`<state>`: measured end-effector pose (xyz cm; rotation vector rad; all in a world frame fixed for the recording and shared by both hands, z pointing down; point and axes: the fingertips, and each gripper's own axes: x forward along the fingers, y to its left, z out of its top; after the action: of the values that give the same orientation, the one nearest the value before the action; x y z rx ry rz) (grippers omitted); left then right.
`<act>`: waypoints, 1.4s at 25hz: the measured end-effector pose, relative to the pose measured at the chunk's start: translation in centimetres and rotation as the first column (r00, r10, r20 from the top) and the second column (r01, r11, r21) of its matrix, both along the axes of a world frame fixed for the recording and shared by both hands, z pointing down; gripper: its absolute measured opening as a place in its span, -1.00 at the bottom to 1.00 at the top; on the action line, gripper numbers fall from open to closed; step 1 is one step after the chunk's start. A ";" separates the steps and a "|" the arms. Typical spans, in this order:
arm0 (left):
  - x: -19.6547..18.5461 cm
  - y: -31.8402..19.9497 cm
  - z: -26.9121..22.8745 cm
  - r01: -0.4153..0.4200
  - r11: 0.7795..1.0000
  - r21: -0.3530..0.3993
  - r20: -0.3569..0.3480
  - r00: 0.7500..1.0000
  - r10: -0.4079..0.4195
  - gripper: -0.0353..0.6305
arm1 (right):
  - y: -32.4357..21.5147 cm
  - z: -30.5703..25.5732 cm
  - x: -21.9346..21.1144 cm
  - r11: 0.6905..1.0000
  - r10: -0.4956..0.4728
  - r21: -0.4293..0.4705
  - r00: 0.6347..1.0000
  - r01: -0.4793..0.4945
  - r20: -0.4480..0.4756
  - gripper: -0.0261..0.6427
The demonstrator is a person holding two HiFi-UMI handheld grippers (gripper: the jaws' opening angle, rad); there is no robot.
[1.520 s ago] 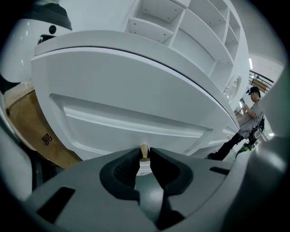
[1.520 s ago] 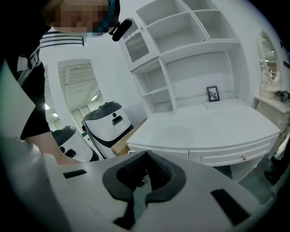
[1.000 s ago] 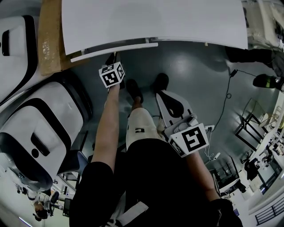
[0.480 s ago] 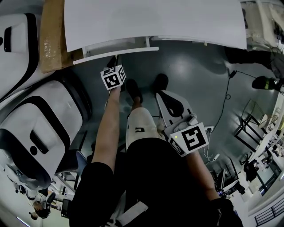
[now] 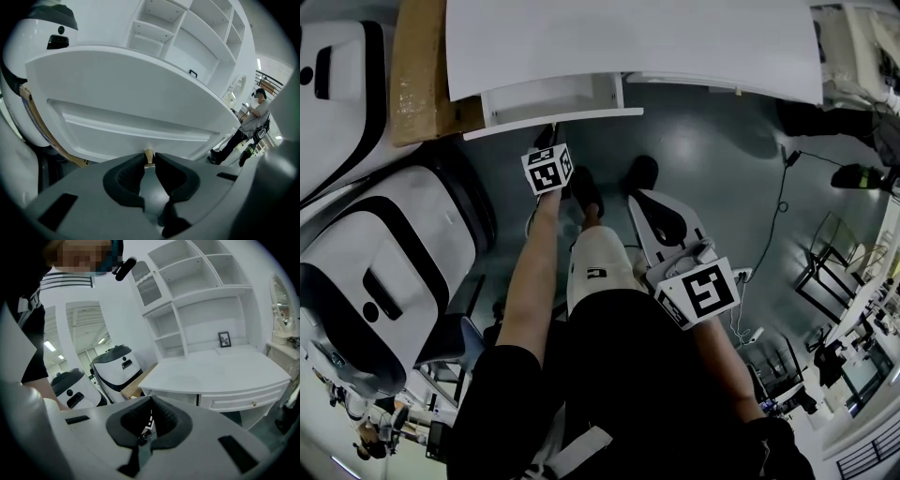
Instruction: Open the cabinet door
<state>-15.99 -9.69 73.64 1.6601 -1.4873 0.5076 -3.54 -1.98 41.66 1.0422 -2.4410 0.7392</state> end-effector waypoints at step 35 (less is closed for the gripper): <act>1.3 8.2 -0.4 -0.016 0.999 -0.048 -0.016 1.000 0.015 -0.64 | 4.6 -0.8 -1.1 1.000 0.000 -0.001 1.000 0.000 0.018 -0.88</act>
<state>-14.73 -1.45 73.25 1.6360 -1.4406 0.5338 -4.61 2.63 40.86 1.0392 -2.4554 0.7526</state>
